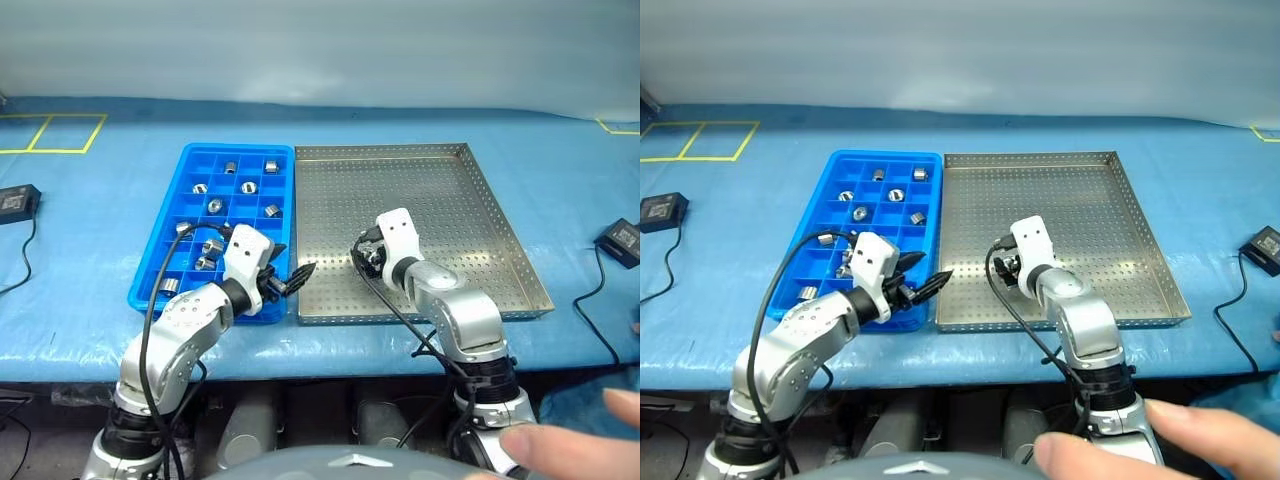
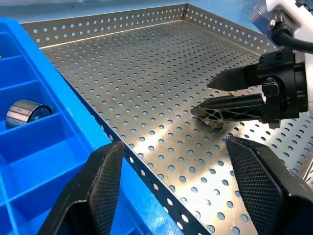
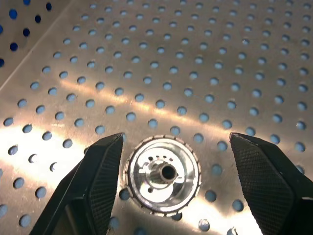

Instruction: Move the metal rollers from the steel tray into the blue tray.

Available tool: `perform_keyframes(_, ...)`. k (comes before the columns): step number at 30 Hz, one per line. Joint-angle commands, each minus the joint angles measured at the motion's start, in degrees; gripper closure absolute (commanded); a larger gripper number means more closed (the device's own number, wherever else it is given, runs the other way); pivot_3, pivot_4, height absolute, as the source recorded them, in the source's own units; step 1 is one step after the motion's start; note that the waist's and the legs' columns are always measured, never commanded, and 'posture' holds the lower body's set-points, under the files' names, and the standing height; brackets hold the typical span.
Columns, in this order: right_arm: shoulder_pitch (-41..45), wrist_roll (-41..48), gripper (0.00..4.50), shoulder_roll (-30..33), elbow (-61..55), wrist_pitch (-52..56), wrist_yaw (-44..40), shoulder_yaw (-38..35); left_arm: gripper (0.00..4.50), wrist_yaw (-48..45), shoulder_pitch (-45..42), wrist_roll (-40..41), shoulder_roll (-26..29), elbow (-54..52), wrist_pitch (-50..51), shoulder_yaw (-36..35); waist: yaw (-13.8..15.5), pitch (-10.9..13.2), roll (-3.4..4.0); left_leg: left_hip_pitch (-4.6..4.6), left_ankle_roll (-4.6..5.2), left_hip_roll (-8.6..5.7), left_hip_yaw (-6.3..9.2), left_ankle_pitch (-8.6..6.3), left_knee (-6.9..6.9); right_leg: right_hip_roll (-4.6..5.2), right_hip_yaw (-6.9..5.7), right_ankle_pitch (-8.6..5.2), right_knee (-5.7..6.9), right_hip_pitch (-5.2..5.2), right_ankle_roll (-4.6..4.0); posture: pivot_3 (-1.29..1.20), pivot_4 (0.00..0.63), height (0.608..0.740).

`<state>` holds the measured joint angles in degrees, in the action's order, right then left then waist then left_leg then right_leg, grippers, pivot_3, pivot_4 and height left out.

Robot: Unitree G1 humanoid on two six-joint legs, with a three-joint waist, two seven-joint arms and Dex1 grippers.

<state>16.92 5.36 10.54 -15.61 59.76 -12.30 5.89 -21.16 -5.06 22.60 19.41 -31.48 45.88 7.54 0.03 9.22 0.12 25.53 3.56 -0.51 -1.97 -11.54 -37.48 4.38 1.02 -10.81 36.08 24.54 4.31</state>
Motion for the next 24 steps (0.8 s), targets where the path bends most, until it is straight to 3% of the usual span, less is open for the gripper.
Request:
perform_keyframes(1, 0.0, -0.3, 0.82, -1.0, 0.8, 0.3, 1.6, -0.1, 0.87, 0.2, 0.0, -0.4, 0.2, -0.9, -1.0, -0.7, -0.2, 0.0, 0.0, 0.0, 0.0, 0.01, 0.0, 0.0, 0.0, 0.0, 0.0, 0.0, 0.0, 0.0, 0.0, 0.04, 0.15, 0.74)
perform_keyframes(4, 0.0, -1.1, 1.0, -1.2, 2.1, -0.2, 2.5, -0.1, 0.87, 0.4, 0.3, -0.4, 0.4, -1.1, -1.0, -1.1, -0.4, 0.0, 0.0, -0.04, -0.01, 0.04, 0.05, 0.01, 0.0, -0.02, -0.05, 0.01, 0.01, 0.01, -0.01, 0.05, 0.15, 0.74)
perform_keyframes(11, 1.9, -0.1, 2.8, -1.2, 0.2, -0.8, 1.7, 0.4, 0.87, 1.4, 2.2, -0.5, 1.0, -2.1, -0.7, -1.9, -0.5, 0.0, -0.01, -0.04, -0.01, 0.04, 0.08, 0.01, 0.0, -0.02, -0.07, 0.02, 0.0, 0.01, -0.02, 0.07, 0.15, 0.74)
perform_keyframes(24, 7.1, 2.2, 2.79, -2.4, -1.7, -4.1, -3.0, 4.3, 0.87, 3.8, 7.5, -0.1, 1.7, -6.0, -0.1, -5.5, 1.7, 0.0, 0.04, 0.12, 0.05, -0.08, 0.06, -0.02, 0.04, 0.08, -0.07, 0.02, -0.03, 0.08, -0.02, 0.14, 0.15, 0.74)
